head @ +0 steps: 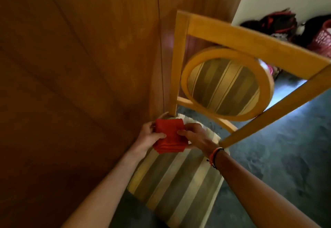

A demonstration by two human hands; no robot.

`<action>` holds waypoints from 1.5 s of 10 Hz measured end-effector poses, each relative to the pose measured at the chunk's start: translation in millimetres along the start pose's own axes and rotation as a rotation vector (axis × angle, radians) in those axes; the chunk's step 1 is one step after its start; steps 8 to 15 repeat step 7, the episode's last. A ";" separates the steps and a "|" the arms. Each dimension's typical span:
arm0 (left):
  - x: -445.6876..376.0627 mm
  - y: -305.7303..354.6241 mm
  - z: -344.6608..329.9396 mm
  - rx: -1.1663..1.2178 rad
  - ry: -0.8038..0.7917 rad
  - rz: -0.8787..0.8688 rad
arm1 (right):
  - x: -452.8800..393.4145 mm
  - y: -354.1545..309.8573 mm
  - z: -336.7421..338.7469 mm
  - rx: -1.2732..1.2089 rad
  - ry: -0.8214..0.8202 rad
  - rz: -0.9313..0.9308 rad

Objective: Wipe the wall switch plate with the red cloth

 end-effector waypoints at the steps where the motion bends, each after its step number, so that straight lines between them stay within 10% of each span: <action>1: -35.5 -54.9 -1.5 -0.082 0.033 0.039 | -34.0 58.0 -23.0 0.032 -0.027 -0.147; 4: -85.5 -194.9 9.9 -0.383 0.105 0.124 | -93.3 180.9 -91.3 0.315 -0.107 -0.332; 7: -66.2 -193.4 18.7 -0.921 0.248 0.015 | -88.0 166.4 -89.2 0.552 0.098 -0.231; 15: -66.2 -193.4 18.7 -0.921 0.248 0.015 | -88.0 166.4 -89.2 0.552 0.098 -0.231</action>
Point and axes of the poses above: each hand's wrist, its own x-axis away from the middle knuckle, its own z-axis out of the back of the hand, y = z × x, the point moved 9 cm from there along -x, towards the middle knuckle, and after that the axes turned 12 degrees about x, right-handed, at the moved point
